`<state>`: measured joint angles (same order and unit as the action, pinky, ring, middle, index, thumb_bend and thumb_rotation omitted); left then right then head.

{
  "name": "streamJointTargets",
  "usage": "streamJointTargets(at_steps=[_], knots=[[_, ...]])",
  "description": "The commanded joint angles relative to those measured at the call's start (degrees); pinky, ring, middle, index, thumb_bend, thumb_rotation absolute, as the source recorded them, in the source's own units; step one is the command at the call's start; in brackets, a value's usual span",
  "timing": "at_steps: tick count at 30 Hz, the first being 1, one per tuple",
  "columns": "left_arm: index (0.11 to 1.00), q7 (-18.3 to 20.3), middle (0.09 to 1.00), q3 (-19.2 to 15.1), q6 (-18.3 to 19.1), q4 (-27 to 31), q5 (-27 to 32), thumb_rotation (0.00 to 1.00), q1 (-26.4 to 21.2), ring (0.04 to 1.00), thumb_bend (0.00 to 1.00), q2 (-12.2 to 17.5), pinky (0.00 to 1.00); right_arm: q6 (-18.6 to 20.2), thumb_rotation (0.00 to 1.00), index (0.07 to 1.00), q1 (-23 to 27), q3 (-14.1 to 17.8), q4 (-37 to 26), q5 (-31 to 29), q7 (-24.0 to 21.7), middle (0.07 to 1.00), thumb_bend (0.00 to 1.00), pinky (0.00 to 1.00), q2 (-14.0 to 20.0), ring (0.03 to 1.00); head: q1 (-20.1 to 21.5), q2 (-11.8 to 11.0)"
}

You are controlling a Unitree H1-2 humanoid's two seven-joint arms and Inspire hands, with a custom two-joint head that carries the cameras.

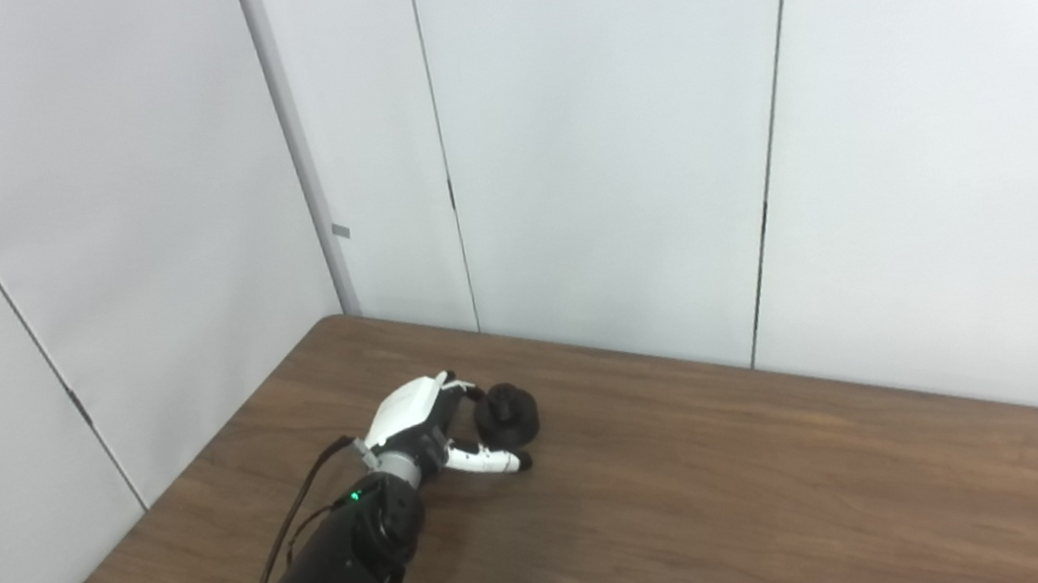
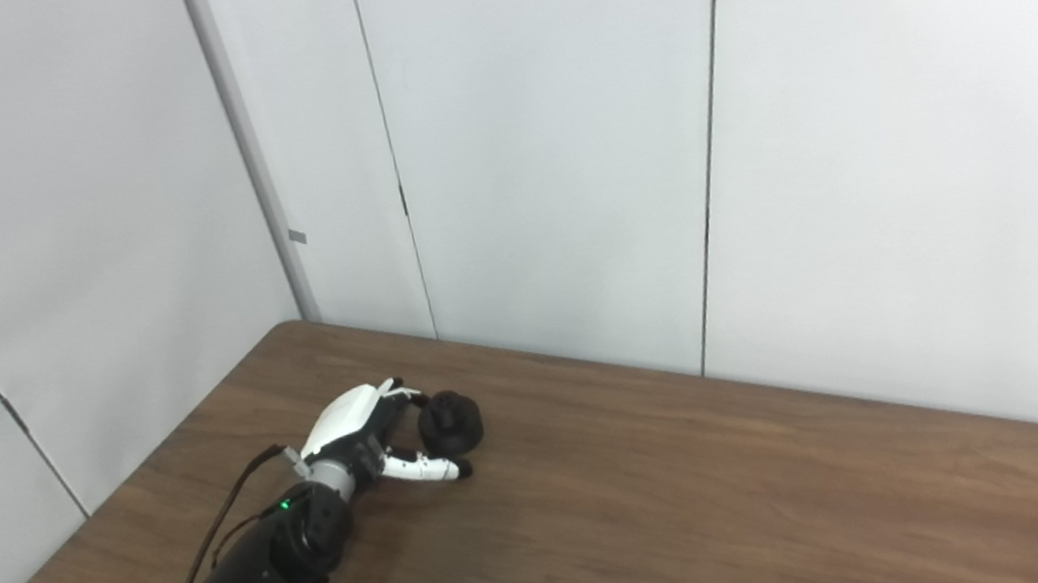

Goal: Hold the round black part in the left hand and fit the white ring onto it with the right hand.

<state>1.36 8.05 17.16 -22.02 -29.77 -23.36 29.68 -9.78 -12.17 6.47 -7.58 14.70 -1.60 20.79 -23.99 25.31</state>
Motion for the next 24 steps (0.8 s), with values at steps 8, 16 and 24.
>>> streamJointTargets(at_steps=[8, 16, 24], knots=[[0.814, 2.2, 1.000, 2.5, -1.6, -1.1, 0.6, 0.17, -1.9, 1.000, 1.00, -0.4, 1.00, -0.6, 0.71, 1.000, -0.8, -0.7, -2.5, 0.4, -0.2, 1.000, 0.56, 1.00, -0.4, 1.000, 0.5, 0.0], [0.761, 0.3, 1.000, 4.4, 0.5, -2.7, -2.3, 0.17, -3.0, 1.000, 1.00, -0.3, 1.00, 0.2, 0.74, 1.000, -1.0, -0.9, -3.1, 0.2, -0.3, 1.000, 0.58, 1.00, -0.8, 1.000, 0.6, 0.0], [0.570, -5.3, 0.920, 4.2, 0.2, -5.0, -4.4, 0.02, -3.3, 0.975, 0.91, -0.6, 1.00, 0.1, 0.74, 1.000, -0.9, -0.9, -3.1, 0.6, -0.1, 1.000, 0.58, 1.00, -1.0, 1.000, 0.6, 0.0]])
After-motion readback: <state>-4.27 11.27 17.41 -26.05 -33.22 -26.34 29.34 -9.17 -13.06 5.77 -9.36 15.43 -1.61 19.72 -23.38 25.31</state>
